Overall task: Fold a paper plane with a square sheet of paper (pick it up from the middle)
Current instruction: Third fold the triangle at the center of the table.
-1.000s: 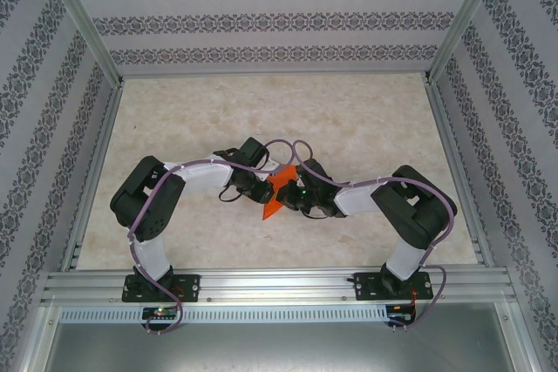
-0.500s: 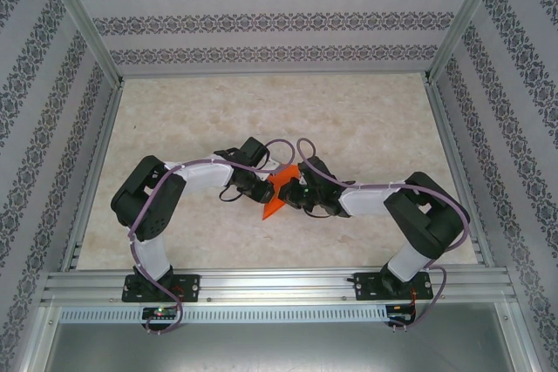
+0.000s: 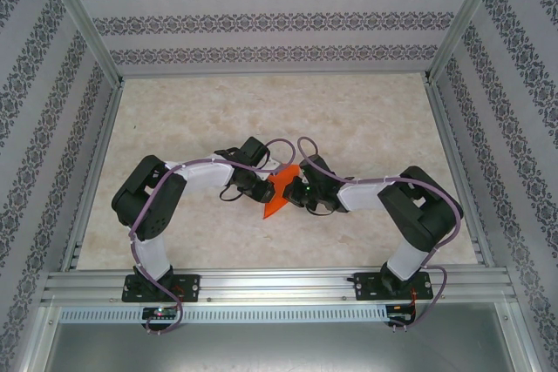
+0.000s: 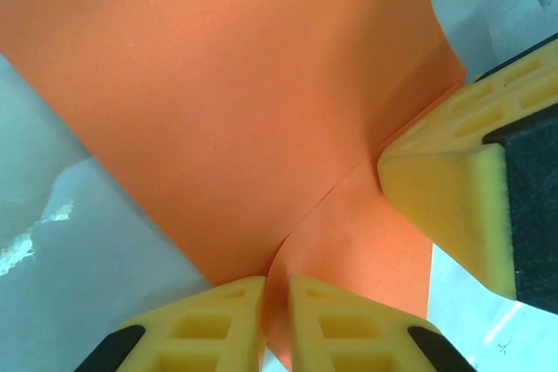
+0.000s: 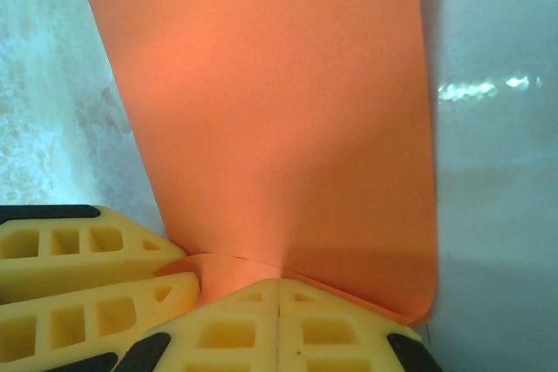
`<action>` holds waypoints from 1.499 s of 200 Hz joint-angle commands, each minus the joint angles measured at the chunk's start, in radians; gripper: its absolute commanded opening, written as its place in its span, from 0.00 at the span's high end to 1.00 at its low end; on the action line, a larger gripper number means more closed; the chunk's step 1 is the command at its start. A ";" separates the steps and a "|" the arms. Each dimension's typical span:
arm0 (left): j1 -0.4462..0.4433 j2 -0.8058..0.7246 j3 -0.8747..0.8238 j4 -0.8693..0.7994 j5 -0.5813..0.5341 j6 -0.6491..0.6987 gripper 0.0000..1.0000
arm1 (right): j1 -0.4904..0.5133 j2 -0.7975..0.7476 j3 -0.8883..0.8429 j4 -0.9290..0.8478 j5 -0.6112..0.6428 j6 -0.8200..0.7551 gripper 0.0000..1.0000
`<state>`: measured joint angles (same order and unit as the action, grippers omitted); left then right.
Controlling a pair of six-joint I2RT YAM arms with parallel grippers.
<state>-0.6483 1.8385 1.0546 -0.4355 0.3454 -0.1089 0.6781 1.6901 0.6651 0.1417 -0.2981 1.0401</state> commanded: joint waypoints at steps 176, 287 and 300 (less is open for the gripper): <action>0.002 0.053 -0.001 -0.049 -0.042 0.020 0.82 | -0.061 -0.119 0.073 -0.164 0.027 -0.104 0.92; 0.003 0.054 0.007 -0.048 -0.043 0.019 0.82 | 0.026 0.021 0.081 -0.008 -0.012 -0.017 0.93; 0.002 0.054 0.006 -0.050 -0.043 0.020 0.82 | 0.023 0.009 0.074 -0.012 -0.010 -0.016 0.93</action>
<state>-0.6483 1.8446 1.0653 -0.4458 0.3454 -0.1089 0.6937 1.6993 0.7532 0.0891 -0.3122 1.0046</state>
